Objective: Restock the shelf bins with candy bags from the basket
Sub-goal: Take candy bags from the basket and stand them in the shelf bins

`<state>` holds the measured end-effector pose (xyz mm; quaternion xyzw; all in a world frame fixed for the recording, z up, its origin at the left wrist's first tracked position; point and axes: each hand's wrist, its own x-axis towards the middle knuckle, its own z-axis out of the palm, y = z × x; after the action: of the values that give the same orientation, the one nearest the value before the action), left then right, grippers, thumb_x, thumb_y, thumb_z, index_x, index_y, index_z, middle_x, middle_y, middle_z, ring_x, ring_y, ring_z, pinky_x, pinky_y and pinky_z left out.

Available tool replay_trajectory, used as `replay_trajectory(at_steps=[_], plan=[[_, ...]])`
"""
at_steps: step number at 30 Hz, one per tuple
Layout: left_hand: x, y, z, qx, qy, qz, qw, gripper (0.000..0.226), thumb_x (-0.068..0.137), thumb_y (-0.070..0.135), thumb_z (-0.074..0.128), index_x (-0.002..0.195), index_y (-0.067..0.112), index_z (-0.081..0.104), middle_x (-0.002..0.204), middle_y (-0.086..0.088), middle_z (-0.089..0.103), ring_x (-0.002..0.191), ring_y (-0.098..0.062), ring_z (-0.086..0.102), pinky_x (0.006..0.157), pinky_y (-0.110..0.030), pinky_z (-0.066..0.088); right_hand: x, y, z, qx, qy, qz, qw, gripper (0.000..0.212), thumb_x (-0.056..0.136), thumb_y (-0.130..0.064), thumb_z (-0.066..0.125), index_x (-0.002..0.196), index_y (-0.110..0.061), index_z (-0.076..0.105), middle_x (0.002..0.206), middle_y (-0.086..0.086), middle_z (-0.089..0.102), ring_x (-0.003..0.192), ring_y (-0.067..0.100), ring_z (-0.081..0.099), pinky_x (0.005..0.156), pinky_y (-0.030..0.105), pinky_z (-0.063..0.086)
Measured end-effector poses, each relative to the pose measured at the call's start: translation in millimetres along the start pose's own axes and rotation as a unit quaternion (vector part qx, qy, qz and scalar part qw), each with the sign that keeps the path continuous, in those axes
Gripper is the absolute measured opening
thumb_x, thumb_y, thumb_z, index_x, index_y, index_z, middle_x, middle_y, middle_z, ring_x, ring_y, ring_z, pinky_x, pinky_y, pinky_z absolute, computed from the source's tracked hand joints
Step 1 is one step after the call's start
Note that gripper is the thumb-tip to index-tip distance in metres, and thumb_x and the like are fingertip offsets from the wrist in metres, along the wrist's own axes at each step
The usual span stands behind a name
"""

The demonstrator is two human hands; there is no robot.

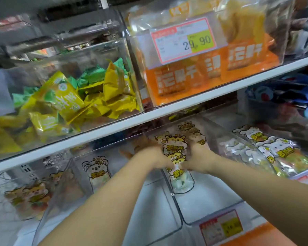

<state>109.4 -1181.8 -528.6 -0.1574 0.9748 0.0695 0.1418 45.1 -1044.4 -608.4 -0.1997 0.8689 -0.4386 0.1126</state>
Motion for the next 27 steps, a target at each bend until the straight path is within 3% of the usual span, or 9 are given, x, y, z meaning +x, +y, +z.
replay_trajectory(at_steps=[3, 6, 7, 11, 15, 17, 20, 23, 27], plan=[[13, -4, 2, 0.011, -0.003, -0.023, 1.0, 0.109, 0.073, 0.065, 0.073, 0.157, 0.017, 0.022, 0.161, -0.014, 0.025, 0.145, -0.036, 0.03, 0.117, -0.051, 0.029, 2, -1, -3, -0.042, 0.002, -0.028, 0.999, 0.062, 0.068, -0.02, 0.082, 0.118, 0.002, 0.054, 0.109, 0.021, 0.067, 0.103, 0.036, 0.065, 0.084, 0.052, 0.056], [12, -2, 2, -0.027, 0.117, -0.034, 0.992, 0.132, 0.066, 0.057, 0.081, 0.157, 0.031, -0.011, 0.164, -0.006, -0.002, 0.152, -0.034, 0.001, 0.116, -0.07, 0.003, 4, -2, -5, -0.063, -0.007, -0.037, 0.997, 0.066, 0.068, -0.014, 0.086, 0.124, -0.005, 0.052, 0.109, 0.018, 0.067, 0.1, 0.032, 0.066, 0.085, 0.05, 0.056], [12, -1, 2, -0.031, 0.144, -0.011, 0.989, 0.13, 0.067, 0.052, 0.082, 0.156, 0.035, -0.011, 0.164, -0.003, -0.001, 0.153, -0.031, -0.001, 0.116, -0.07, 0.0, 4, -3, -5, -0.06, -0.007, -0.036, 0.998, 0.072, 0.066, -0.014, 0.088, 0.126, -0.007, 0.05, 0.108, 0.014, 0.067, 0.098, 0.03, 0.066, 0.086, 0.05, 0.057], [24, 3, 8, 0.044, 0.052, 0.051, 0.996, 0.11, 0.055, 0.058, 0.07, 0.152, 0.036, 0.026, 0.156, -0.006, 0.034, 0.142, -0.033, 0.033, 0.114, -0.066, 0.025, 6, 4, 3, -0.061, 0.007, -0.036, 0.997, 0.072, 0.06, -0.014, 0.089, 0.121, -0.001, 0.053, 0.105, 0.013, 0.068, 0.096, 0.028, 0.066, 0.083, 0.048, 0.058], [38, 4, 11, 0.071, 0.012, 0.027, 0.997, 0.102, 0.06, 0.054, 0.067, 0.152, 0.031, 0.03, 0.149, -0.011, 0.044, 0.133, -0.036, 0.045, 0.109, -0.061, 0.037, 3, 7, 3, -0.101, 0.03, -0.033, 0.994, 0.05, 0.063, -0.02, 0.089, 0.101, -0.003, 0.061, 0.095, 0.01, 0.068, 0.084, 0.021, 0.065, 0.074, 0.035, 0.058], [49, 3, 11, 0.102, 0.025, 0.022, 0.994, 0.096, 0.065, 0.052, 0.069, 0.152, 0.031, 0.034, 0.152, -0.011, 0.042, 0.136, -0.036, 0.043, 0.109, -0.061, 0.036, 0, 11, 4, -0.152, -0.011, 0.003, 0.988, 0.062, 0.061, -0.033, 0.092, 0.105, -0.007, 0.058, 0.095, 0.006, 0.065, 0.084, 0.018, 0.063, 0.073, 0.03, 0.057], [51, 5, 7, 0.152, 0.041, 0.023, 0.987, 0.08, 0.077, 0.051, 0.072, 0.147, 0.029, 0.041, 0.151, -0.006, 0.044, 0.14, -0.037, 0.037, 0.111, -0.067, 0.03, 2, 19, 10, -0.193, -0.04, 0.039, 0.98, 0.078, 0.061, -0.042, 0.091, 0.121, -0.005, 0.058, 0.105, 0.011, 0.069, 0.093, 0.026, 0.067, 0.08, 0.041, 0.06], [45, 10, -1, 0.194, 0.079, 0.026, 0.977, 0.061, 0.085, 0.046, 0.068, 0.139, 0.024, 0.051, 0.151, -0.003, 0.04, 0.149, -0.036, 0.019, 0.11, -0.078, 0.005, 12, 19, 14, -0.197, -0.003, 0.005, 0.98, 0.061, 0.065, -0.04, 0.087, 0.109, -0.006, 0.06, 0.09, 0.006, 0.066, 0.087, 0.023, 0.065, 0.075, 0.036, 0.058], [44, 7, -3, 0.182, 0.084, 0.016, 0.98, 0.048, 0.089, 0.039, 0.064, 0.134, 0.023, 0.054, 0.143, -0.002, 0.05, 0.143, -0.032, 0.034, 0.104, -0.083, -0.007, 21, 13, 21, -0.202, 0.057, -0.025, 0.977, 0.043, 0.072, -0.032, 0.079, 0.096, -0.01, 0.051, 0.073, -0.001, 0.051, 0.078, 0.023, 0.06, 0.067, 0.032, 0.053]])
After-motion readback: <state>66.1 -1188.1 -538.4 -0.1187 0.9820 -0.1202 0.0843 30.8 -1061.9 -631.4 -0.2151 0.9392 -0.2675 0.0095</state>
